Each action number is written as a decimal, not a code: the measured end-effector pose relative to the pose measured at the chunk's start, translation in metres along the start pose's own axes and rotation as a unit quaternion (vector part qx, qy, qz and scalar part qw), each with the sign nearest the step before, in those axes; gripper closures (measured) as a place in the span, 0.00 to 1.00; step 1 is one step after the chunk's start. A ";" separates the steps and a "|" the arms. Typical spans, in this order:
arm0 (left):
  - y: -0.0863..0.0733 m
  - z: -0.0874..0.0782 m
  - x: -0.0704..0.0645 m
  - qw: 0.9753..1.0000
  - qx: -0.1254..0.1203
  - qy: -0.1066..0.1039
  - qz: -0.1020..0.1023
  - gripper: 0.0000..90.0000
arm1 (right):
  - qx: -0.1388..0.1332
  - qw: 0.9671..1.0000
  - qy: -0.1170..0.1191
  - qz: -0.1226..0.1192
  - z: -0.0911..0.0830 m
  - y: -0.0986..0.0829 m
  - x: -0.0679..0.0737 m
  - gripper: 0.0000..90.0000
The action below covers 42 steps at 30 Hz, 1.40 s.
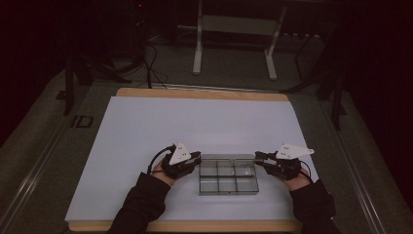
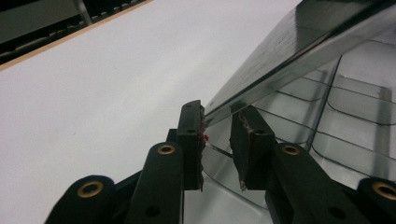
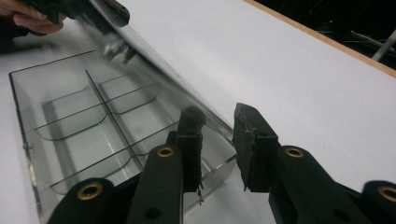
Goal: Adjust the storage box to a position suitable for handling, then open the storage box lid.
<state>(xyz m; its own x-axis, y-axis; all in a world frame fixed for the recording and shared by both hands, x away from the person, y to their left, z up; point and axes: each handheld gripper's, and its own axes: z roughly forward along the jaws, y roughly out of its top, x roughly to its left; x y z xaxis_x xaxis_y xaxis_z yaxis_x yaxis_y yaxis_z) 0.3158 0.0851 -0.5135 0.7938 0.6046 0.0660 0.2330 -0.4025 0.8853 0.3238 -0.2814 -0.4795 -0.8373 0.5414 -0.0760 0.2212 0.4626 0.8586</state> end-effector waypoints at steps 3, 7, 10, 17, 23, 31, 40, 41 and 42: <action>0.000 0.002 0.000 1.000 -0.006 0.006 -0.006 0.86 | -0.002 1.000 -0.004 0.003 0.001 0.002 -0.002 0.82; 0.000 0.006 0.000 1.000 -0.010 0.019 -0.010 0.87 | -0.008 1.000 -0.011 0.007 0.003 0.004 -0.003 0.83; 0.000 0.008 0.000 0.999 -0.015 0.024 -0.016 0.87 | -0.013 1.000 -0.017 0.015 0.005 0.005 -0.005 0.83; 0.002 0.011 0.000 0.999 -0.024 0.029 -0.023 0.87 | -0.018 0.999 -0.028 0.018 0.010 0.010 -0.008 0.83; 0.001 0.013 0.003 0.999 -0.028 0.029 -0.034 0.89 | -0.019 0.999 -0.036 0.028 0.015 0.013 -0.010 0.84; 0.001 0.014 0.005 0.998 -0.031 0.027 -0.040 0.89 | -0.024 0.998 -0.036 0.044 0.019 0.012 -0.013 0.83; 0.002 0.015 0.006 0.998 -0.026 0.023 -0.046 0.89 | -0.020 0.998 -0.043 0.046 0.024 0.011 -0.012 0.80; 0.002 0.015 0.007 0.998 -0.026 0.022 -0.048 0.89 | -0.019 0.998 -0.044 0.047 0.025 0.010 -0.012 0.80; 0.003 0.015 0.007 0.998 -0.025 0.022 -0.048 0.89 | -0.019 0.998 -0.044 0.048 0.026 0.010 -0.012 0.79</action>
<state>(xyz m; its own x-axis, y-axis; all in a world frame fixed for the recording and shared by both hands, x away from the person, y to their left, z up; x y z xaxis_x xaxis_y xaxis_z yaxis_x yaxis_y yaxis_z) 0.3301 0.0778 -0.5177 0.7431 0.6692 -0.0007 0.2778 -0.3076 0.9101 0.3489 -0.2650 -0.4836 -0.7654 0.6426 -0.0356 0.2774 0.3794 0.8827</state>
